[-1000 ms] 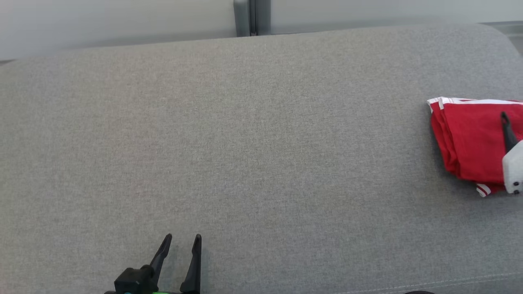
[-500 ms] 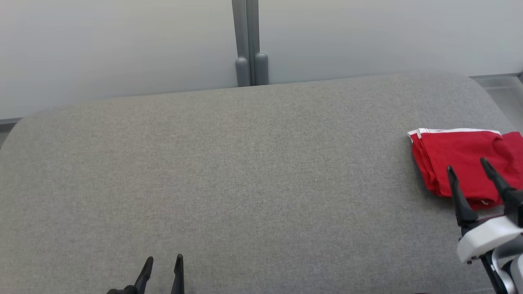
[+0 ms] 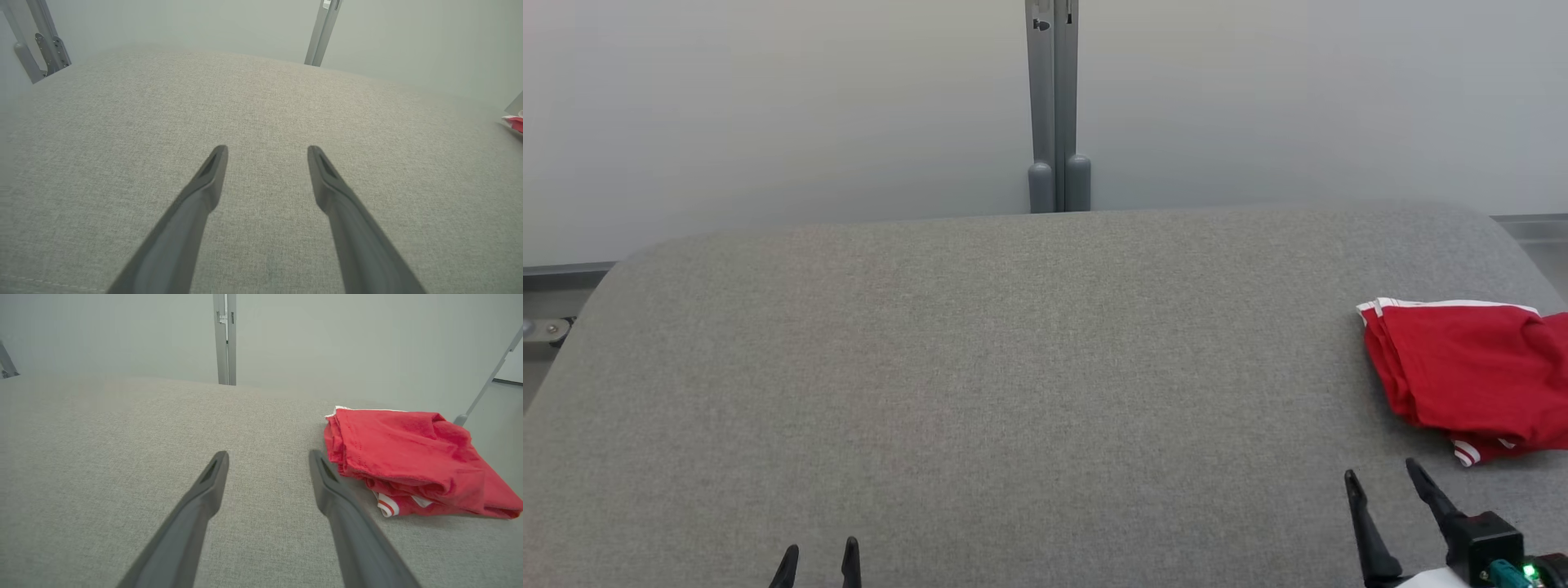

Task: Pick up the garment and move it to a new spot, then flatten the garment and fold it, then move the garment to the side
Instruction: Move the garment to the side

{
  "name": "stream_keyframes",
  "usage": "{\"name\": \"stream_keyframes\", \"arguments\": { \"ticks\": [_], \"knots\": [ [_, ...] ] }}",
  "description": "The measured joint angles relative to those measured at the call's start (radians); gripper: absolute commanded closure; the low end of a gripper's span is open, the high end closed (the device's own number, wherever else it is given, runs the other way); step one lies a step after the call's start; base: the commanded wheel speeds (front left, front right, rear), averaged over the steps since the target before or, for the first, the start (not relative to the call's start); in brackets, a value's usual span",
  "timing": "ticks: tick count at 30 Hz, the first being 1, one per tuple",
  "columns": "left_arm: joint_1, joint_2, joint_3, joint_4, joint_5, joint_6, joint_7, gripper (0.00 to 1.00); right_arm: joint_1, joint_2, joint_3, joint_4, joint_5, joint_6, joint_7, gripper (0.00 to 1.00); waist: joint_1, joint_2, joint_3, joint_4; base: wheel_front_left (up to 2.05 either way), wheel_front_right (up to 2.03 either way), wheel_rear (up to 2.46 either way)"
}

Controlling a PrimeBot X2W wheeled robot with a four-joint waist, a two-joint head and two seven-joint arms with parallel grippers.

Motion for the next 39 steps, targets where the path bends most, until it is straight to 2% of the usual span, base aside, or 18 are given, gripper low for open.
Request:
{"name": "stream_keyframes", "arguments": {
  "ticks": [5, 17, 25, 39],
  "knots": [
    [0.003, 0.002, 0.021, 0.009, 0.006, -0.010, 0.000, 0.00, 0.028, 0.057, -0.005, -0.035, -0.083, 0.000, 0.000, 0.00, 0.0000, 0.0000, -0.012, 0.006, 0.00, 0.00, 0.00],
    [-0.001, 0.003, 0.029, 0.017, 0.008, -0.021, 0.000, 0.00, 0.061, 0.113, -0.067, -0.125, -0.143, 0.000, 0.000, 0.00, 0.0000, 0.0000, -0.025, -0.005, 0.00, 0.00, 0.00],
    [-0.002, 0.002, 0.016, 0.024, 0.005, -0.023, 0.000, 0.00, 0.056, 0.123, -0.144, -0.117, -0.165, 0.000, 0.000, 0.00, 0.0000, 0.0000, -0.028, -0.018, 0.00, 0.00, 0.00],
    [-0.002, 0.004, -0.001, 0.024, -0.008, -0.023, 0.000, 0.00, 0.044, 0.138, -0.186, -0.067, -0.175, 0.000, -0.001, 0.00, 0.0000, 0.0000, -0.031, -0.026, 0.00, 0.00, 0.00]
  ]
}}
